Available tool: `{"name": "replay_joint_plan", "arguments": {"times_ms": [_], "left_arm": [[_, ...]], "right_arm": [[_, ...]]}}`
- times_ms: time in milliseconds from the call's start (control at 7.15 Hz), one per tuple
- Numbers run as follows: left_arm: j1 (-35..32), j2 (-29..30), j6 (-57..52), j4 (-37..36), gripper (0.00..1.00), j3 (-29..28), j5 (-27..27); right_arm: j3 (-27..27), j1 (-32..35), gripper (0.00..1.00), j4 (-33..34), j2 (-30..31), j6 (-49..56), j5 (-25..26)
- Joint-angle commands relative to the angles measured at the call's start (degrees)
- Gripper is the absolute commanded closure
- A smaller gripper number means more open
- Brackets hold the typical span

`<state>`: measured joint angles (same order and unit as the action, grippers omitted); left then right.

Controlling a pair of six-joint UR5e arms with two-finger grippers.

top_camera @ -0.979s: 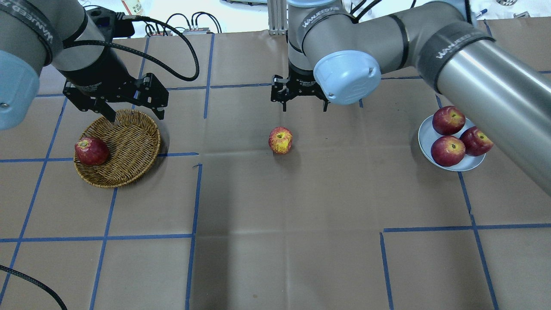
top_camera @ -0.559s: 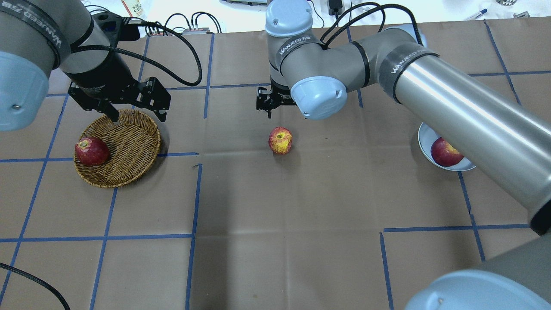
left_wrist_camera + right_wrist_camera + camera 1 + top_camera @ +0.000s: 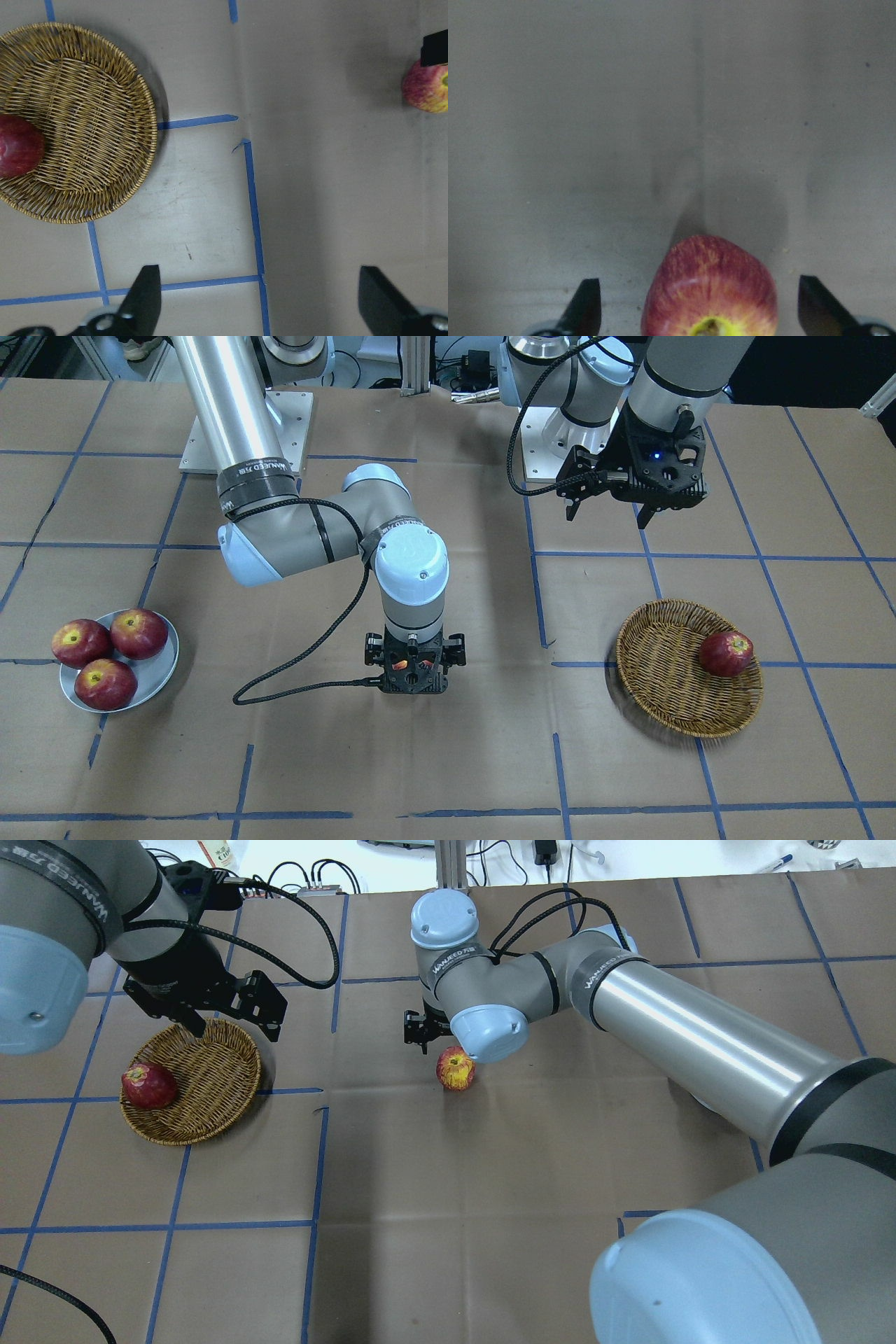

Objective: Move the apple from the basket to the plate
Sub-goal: 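Lower and close the right gripper on the red-yellow apple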

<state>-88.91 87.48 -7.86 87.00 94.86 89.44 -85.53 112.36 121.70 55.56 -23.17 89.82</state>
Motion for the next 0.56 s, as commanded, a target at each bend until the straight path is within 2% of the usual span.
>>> {"name": "replay_joint_plan", "arguments": {"times_ms": [0, 280, 420], "left_arm": [[0.0, -0.1, 0.0, 0.6, 0.01, 0.4, -1.2], [0.0, -0.4, 0.0, 0.6, 0.01, 0.8, -1.3], [0.0, 0.0, 0.0, 0.6, 0.01, 0.9, -1.2]], "right_arm": [[-2.0, 0.2, 0.00, 0.5, -1.6, 1.6, -0.1], [-4.6, 0.1, 0.00, 4.8, -1.4, 3.5, 0.2], [-4.6, 0.0, 0.00, 4.8, -1.2, 3.6, 0.2]]}}
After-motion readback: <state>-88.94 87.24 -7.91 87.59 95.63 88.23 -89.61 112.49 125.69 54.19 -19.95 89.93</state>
